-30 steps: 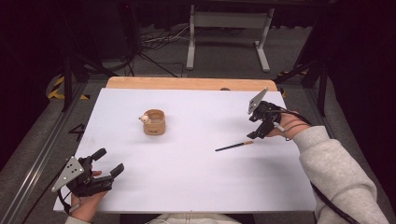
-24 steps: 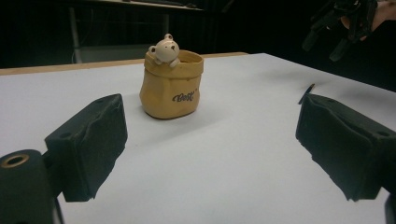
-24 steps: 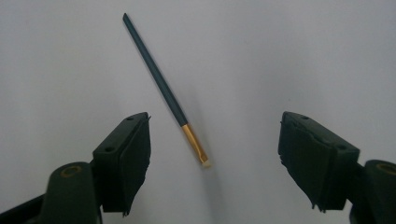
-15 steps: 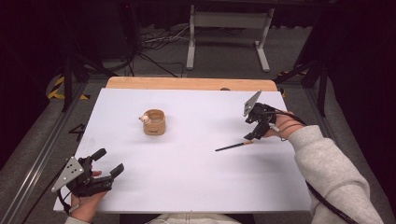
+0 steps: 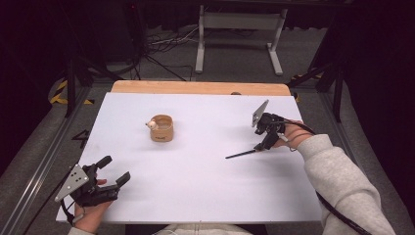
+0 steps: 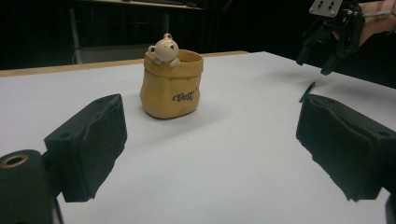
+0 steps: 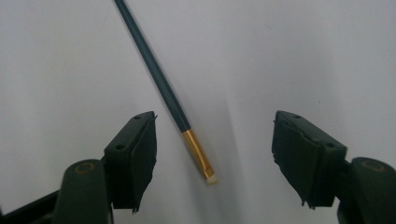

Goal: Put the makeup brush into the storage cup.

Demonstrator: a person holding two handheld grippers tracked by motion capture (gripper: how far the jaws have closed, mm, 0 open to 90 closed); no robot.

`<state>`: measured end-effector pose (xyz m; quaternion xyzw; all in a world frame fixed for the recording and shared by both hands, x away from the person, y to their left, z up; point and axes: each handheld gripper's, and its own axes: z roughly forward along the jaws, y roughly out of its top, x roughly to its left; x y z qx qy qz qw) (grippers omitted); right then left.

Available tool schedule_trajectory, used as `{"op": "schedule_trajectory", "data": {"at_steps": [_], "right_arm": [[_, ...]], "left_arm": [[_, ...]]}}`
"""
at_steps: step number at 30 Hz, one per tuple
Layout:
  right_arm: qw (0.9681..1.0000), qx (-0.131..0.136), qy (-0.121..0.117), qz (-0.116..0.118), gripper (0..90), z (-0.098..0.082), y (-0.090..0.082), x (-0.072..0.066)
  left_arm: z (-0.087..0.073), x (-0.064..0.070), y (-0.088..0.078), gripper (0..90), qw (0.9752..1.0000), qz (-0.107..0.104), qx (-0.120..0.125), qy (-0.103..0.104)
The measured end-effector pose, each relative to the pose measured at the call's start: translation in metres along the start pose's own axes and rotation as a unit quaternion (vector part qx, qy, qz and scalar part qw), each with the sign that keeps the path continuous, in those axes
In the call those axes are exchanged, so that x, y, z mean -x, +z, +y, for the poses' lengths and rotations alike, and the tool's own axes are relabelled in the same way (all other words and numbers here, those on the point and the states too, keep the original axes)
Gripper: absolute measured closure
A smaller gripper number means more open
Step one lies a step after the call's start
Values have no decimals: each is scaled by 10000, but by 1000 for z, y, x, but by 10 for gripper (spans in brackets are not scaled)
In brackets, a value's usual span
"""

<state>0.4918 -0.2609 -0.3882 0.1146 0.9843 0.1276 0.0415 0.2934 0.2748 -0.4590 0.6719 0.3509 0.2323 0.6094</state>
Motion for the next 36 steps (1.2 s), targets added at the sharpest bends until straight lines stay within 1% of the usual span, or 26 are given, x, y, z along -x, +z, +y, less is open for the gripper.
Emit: {"op": "schedule_trajectory", "data": {"at_steps": [4,6,11,14,18,26,30,32,36], "right_arm": [[10000,-48,0,44,328,-1,3,0],[9999,-118,-18,79,338,-3,6,0],[9998,-137,-24,133,360,-4,8,0],[9997,-185,18,144,366,-3,9,0],[9994,-279,-12,190,374,-2,11,0],[9990,-373,-9,239,397,-2,14,0],[9990,-369,3,253,405,-3,17,0],[9988,-383,-26,307,422,-3,18,0],[9986,-421,-69,325,454,-3,20,0]], "left_arm": [[0,0,0,92,10000,12,-24,25],[0,1,0,92,10000,2,-37,41],[0,1,1,92,10000,1,-45,73],[0,1,1,93,10000,-6,-45,65],[0,1,1,92,10000,-13,-54,62],[0,1,1,93,10000,-16,-43,53],[0,1,1,94,10000,-19,-33,40],[0,1,0,94,10000,-15,-45,33],[0,1,0,95,10000,-16,-40,27]]}}
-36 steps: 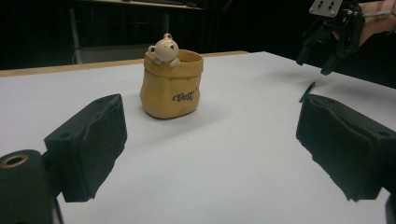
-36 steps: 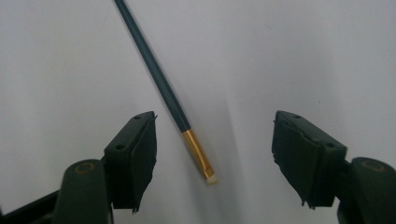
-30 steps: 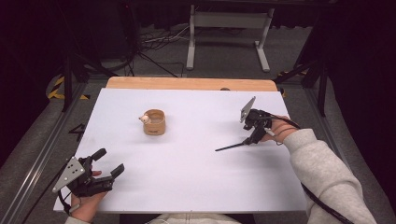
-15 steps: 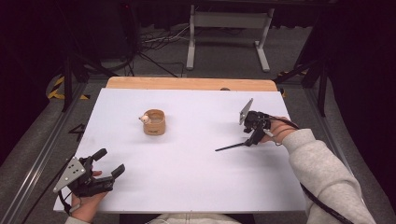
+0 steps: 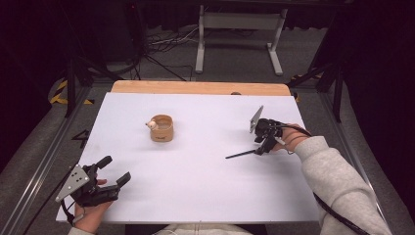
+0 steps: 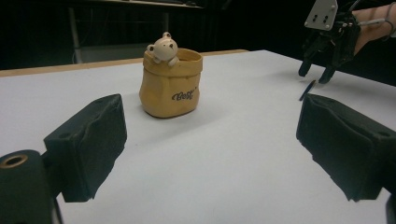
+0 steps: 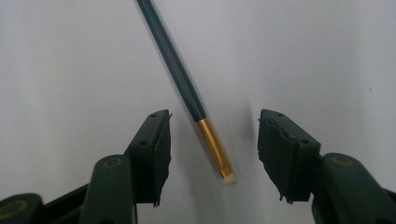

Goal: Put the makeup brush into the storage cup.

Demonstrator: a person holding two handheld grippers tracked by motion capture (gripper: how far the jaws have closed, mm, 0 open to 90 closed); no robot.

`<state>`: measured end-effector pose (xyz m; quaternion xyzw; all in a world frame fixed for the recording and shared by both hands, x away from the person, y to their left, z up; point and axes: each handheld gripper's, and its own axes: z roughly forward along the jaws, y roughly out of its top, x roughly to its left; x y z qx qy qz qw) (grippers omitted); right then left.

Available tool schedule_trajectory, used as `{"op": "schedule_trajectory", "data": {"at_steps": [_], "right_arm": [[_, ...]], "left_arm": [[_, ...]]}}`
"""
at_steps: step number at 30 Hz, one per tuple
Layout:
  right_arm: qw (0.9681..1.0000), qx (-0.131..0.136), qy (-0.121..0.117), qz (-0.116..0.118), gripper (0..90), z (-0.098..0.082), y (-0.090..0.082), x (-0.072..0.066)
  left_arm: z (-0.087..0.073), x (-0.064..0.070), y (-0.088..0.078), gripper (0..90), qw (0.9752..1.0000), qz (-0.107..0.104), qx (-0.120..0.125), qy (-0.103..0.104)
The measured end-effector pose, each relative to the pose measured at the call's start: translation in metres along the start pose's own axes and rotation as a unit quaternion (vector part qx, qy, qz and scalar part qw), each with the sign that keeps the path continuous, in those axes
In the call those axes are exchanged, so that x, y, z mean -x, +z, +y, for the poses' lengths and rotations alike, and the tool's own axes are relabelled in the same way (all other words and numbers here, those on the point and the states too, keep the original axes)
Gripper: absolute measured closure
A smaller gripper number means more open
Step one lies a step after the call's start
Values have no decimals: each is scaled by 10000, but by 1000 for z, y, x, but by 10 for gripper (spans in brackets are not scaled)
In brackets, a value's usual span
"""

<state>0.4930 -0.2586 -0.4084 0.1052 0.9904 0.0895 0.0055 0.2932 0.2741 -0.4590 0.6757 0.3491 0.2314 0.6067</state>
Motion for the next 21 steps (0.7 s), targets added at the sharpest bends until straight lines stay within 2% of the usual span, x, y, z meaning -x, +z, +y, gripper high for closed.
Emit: {"op": "schedule_trajectory", "data": {"at_steps": [9,13,21], "right_arm": [[9999,-79,-72,-5,535,0,3,0],[9998,-110,-192,34,578,0,3,0],[9997,-176,-178,9,621,0,5,1]], "left_arm": [[0,0,0,95,10000,-3,-1,1],[0,0,0,95,10000,-3,-8,8],[0,0,0,95,10000,8,3,9]]}}
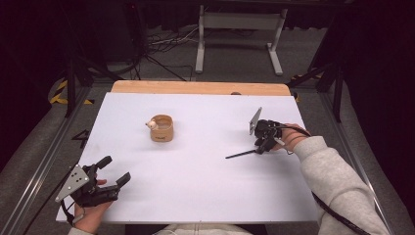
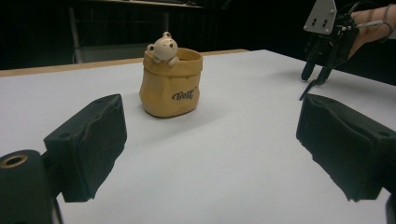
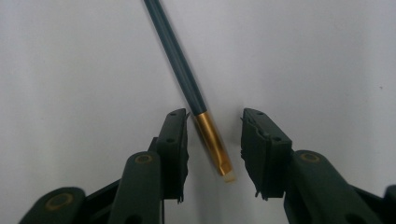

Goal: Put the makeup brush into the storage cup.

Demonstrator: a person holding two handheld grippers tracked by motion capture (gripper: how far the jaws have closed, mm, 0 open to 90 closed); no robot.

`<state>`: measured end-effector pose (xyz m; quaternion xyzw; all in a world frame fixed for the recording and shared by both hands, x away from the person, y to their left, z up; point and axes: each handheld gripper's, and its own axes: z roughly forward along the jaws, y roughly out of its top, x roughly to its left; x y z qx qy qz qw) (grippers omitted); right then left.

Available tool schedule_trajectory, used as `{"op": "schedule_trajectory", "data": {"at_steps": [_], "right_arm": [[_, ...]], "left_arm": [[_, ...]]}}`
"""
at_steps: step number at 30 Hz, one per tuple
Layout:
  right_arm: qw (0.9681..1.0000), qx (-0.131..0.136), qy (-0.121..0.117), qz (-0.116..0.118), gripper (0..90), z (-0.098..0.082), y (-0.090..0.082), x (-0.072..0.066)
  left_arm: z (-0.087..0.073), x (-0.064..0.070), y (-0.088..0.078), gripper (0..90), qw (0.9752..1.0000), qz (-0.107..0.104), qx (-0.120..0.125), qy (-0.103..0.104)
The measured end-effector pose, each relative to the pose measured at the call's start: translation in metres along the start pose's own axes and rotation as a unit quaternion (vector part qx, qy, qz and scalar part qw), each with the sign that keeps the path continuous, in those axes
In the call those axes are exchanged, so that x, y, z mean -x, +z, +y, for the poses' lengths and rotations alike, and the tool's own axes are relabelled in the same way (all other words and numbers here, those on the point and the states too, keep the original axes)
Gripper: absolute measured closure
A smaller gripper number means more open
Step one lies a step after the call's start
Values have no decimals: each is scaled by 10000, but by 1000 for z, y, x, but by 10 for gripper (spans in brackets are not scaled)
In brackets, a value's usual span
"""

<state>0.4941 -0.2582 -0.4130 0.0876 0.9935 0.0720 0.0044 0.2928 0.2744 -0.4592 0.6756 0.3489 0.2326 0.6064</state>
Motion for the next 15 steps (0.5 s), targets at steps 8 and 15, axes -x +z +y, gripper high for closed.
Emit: {"op": "schedule_trajectory", "data": {"at_steps": [8,15], "right_arm": [[10000,-44,-50,-18,672,-1,1,1],[9999,-69,-99,-17,739,-1,2,1]], "left_arm": [[0,0,0,95,10000,1,-6,10],[0,-1,-1,95,10000,1,10,-40]]}}
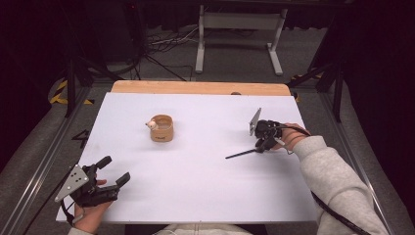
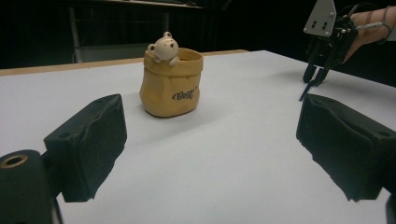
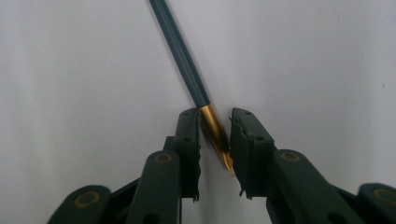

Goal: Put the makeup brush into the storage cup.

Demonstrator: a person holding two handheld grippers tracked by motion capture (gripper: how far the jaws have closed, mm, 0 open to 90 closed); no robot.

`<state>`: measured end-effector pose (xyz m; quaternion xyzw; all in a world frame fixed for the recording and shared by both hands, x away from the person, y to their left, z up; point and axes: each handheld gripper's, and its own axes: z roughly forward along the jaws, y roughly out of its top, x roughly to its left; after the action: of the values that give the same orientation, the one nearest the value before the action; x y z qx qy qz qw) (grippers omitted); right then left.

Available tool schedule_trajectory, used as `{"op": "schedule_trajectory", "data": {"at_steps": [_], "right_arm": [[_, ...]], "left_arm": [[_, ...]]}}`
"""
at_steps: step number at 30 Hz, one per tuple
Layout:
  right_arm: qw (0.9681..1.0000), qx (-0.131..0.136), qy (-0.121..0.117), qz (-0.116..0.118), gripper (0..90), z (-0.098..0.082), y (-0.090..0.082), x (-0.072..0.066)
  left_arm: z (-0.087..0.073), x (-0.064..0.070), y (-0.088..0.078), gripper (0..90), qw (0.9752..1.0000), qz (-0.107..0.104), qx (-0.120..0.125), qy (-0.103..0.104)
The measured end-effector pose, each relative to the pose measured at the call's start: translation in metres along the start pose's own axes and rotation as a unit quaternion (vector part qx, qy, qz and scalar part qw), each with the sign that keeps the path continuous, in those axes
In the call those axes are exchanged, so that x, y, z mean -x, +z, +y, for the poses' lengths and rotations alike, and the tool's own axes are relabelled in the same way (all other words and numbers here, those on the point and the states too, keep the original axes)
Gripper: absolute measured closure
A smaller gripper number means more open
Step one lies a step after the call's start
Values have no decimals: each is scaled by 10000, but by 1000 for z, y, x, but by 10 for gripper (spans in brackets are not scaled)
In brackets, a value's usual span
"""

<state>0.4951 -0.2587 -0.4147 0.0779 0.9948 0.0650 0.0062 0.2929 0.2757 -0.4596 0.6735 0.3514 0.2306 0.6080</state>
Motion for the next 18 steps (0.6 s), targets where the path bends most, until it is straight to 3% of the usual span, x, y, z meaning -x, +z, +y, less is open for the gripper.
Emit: {"op": "schedule_trajectory", "data": {"at_steps": [6,18], "right_arm": [[9999,-37,-69,86,829,0,0,-1],[9995,-38,-258,191,840,1,-1,-3]], "left_arm": [[0,0,0,94,10000,2,-2,1],[0,0,1,92,10000,1,-15,-4]]}}
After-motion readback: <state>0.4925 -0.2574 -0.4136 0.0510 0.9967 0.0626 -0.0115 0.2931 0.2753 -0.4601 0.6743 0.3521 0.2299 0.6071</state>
